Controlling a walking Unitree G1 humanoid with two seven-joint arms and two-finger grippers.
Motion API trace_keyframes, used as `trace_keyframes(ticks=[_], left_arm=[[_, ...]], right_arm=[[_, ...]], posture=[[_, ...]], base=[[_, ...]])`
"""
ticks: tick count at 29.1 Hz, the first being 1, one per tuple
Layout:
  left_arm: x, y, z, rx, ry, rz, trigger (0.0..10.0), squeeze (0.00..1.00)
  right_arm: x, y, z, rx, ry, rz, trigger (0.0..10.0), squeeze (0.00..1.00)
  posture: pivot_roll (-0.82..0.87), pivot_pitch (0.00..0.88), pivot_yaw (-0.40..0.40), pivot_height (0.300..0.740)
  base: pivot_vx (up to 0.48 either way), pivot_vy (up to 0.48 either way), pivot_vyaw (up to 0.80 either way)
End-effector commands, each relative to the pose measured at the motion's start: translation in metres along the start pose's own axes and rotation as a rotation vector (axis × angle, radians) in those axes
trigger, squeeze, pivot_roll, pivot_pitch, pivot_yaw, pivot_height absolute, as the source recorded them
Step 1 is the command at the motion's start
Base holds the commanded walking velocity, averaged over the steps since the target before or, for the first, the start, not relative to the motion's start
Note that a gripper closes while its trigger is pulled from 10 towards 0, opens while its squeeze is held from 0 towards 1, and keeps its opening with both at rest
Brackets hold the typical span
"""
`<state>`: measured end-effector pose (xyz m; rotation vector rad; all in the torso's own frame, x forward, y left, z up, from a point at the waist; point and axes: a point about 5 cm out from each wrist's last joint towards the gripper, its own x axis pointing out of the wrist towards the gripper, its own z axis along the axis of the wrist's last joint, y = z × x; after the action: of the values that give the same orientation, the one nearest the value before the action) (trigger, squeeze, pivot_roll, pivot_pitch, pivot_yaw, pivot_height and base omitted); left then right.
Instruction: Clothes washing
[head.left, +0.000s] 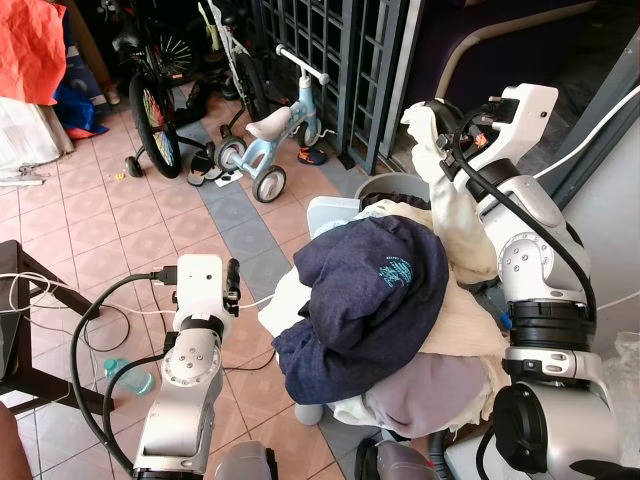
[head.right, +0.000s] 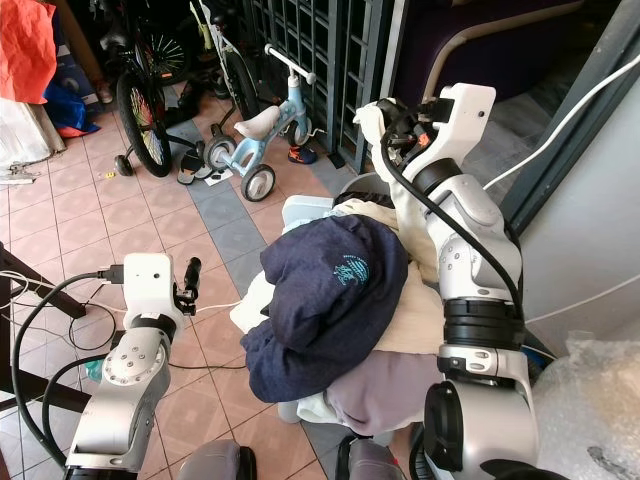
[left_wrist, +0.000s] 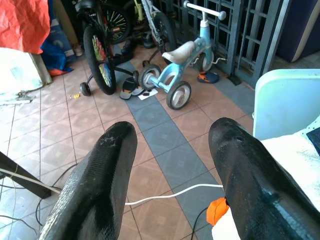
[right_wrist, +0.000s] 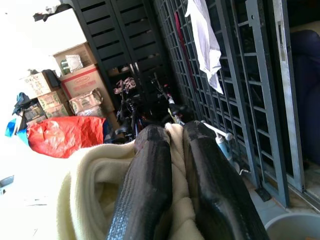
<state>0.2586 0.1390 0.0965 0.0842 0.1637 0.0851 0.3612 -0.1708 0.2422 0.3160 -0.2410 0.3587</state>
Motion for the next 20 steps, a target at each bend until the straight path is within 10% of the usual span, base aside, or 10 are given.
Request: trace_keyframes(ticks=[1,8,20], left_arm=[[0.001,0.001,0.0,0.002,-0.001,0.011,10.0,0.0],[0.003,-0.002,0.0,0.005,-0.012,0.004,10.0,0.0],[0.002,-0.002,0.0,-0.001,-0.009,0.007,10.0,0.0]], right_arm=[[0.003,0.004,0.016,-0.016,-0.061,0.012,0.0,0.0],[0.012,0.006,0.076,-0.062,-0.249,0.012,0.0,0.0],[-0.002,0.009,0.029,-0.088,-0.131,-0.003,0.0,0.0]], posture=[[0.03,0.047,0.016,0.74],[0.02,0.042,0.019,0.74],[0.02,0.05,0.022,0.74]], base=[[0.0,0.0,0.0],[-0.037,0.0,0.0],[-0.314,0.0,0.0]])
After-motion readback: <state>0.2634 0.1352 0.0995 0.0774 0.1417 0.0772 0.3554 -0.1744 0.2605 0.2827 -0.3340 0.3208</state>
